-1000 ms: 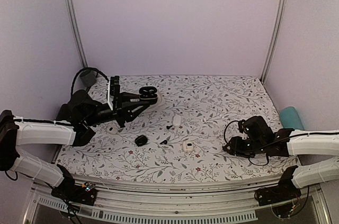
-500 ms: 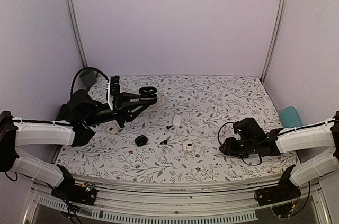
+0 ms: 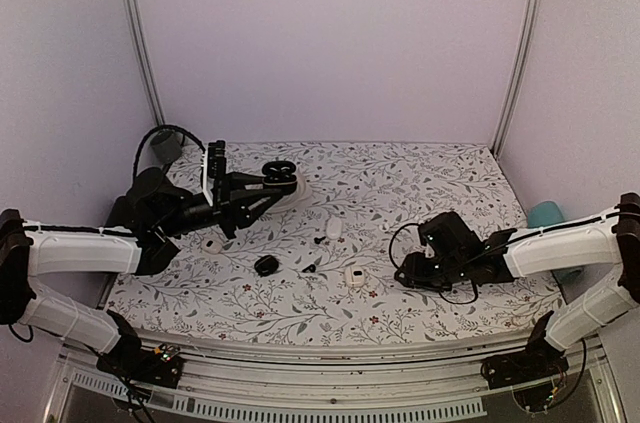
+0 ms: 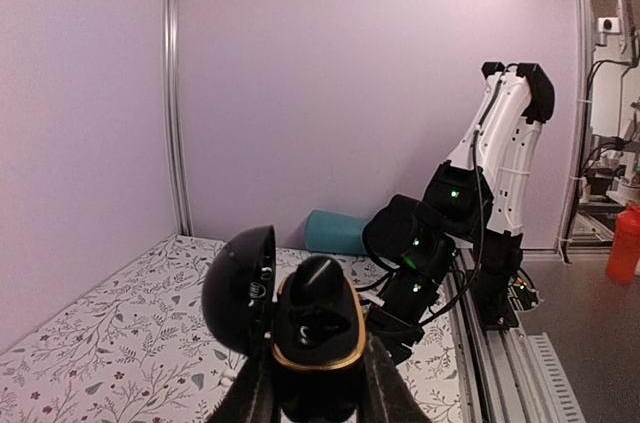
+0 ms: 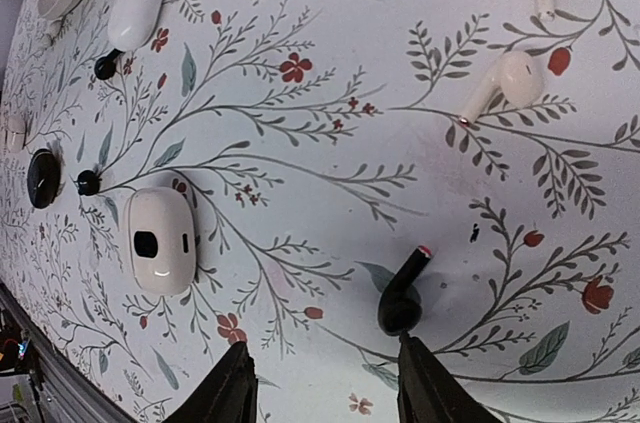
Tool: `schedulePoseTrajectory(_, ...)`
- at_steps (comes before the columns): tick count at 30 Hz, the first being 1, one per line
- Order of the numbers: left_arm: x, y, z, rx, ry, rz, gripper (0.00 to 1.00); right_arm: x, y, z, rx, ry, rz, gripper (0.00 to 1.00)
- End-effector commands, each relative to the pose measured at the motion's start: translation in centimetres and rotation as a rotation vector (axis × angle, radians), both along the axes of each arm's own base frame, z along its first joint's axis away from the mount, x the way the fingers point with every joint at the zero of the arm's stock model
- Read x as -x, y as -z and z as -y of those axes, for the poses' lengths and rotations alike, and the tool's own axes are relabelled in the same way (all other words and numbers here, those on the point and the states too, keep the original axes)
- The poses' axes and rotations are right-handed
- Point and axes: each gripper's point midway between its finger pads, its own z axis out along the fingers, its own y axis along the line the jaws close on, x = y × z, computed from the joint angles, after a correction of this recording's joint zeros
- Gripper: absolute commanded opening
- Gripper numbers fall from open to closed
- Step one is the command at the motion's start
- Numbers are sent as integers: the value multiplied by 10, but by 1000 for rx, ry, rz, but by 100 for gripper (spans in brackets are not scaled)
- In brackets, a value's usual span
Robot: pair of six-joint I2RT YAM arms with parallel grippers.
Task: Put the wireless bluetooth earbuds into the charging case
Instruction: Adjust the left earbud at the center of the board.
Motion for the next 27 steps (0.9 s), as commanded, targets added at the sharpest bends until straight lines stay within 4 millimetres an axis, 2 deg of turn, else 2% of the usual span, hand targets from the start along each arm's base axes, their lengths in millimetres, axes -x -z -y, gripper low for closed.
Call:
schedulePoseTrajectory(1,-2,-13,-2,18,-14,28,0,0,-8,-4,5,15,-5,50)
schedulePoseTrajectory(6,-1,-14,-3,18,-14,31,0,-6,-8,9,52,15,29,52)
schedulePoseTrajectory(15,-1,-14,-3,17,-18,32,0,-12,-9,1,146,-178,126,44)
schedulePoseTrajectory(27,-2,-15,-3,14,-18,32,0,-17,5,-1,215,-257,159,39)
